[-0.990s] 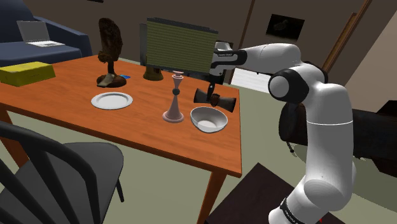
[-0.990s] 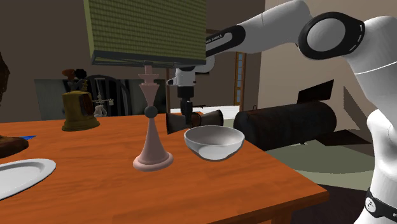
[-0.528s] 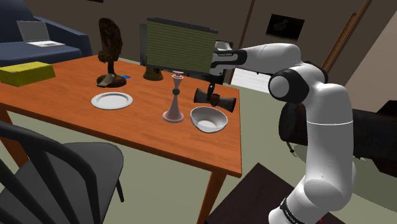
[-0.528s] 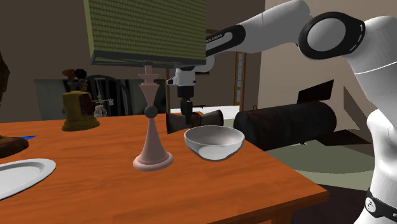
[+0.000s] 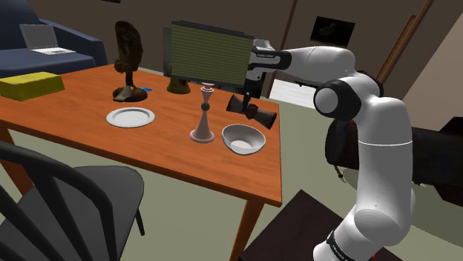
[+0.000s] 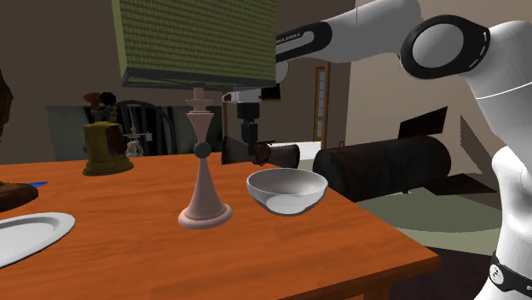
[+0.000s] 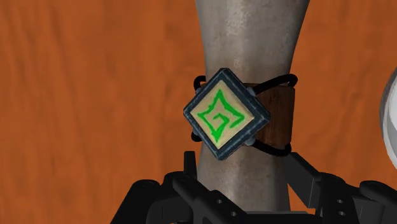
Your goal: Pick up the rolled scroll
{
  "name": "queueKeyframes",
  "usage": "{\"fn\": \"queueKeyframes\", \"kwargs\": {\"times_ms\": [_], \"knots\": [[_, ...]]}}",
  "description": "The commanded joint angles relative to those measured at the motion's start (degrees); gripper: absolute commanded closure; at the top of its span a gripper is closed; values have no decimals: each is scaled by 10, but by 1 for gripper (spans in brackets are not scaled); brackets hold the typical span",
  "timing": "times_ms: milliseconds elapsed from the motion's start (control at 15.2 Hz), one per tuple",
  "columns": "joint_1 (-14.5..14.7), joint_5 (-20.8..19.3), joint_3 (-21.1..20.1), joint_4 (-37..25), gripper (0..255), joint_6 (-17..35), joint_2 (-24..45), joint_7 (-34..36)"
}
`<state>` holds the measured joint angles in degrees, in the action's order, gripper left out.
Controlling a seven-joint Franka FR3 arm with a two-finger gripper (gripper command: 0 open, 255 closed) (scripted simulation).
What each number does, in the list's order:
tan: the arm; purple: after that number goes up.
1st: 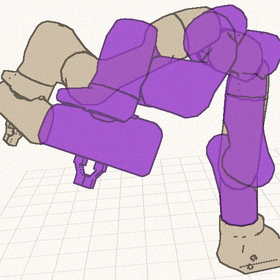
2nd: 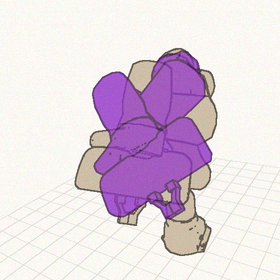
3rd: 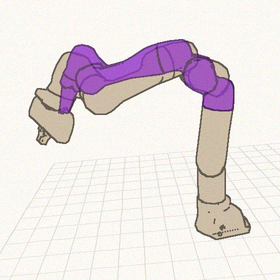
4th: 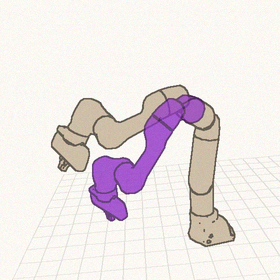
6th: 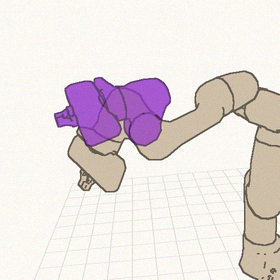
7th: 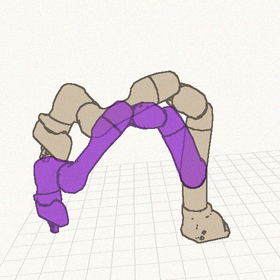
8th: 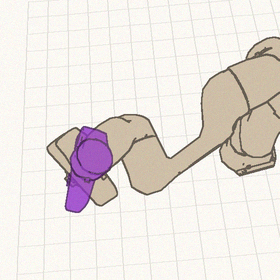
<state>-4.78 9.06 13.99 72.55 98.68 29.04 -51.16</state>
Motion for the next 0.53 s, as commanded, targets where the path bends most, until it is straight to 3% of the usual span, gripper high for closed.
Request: {"fn": "queueKeyframes", "kwargs": {"times_ms": [0, 462], "knots": [[-2, 0, 0, -20, 255, -17, 2, 0], [-7, 1, 0, -69, 255, -60, 8, 3]]}}
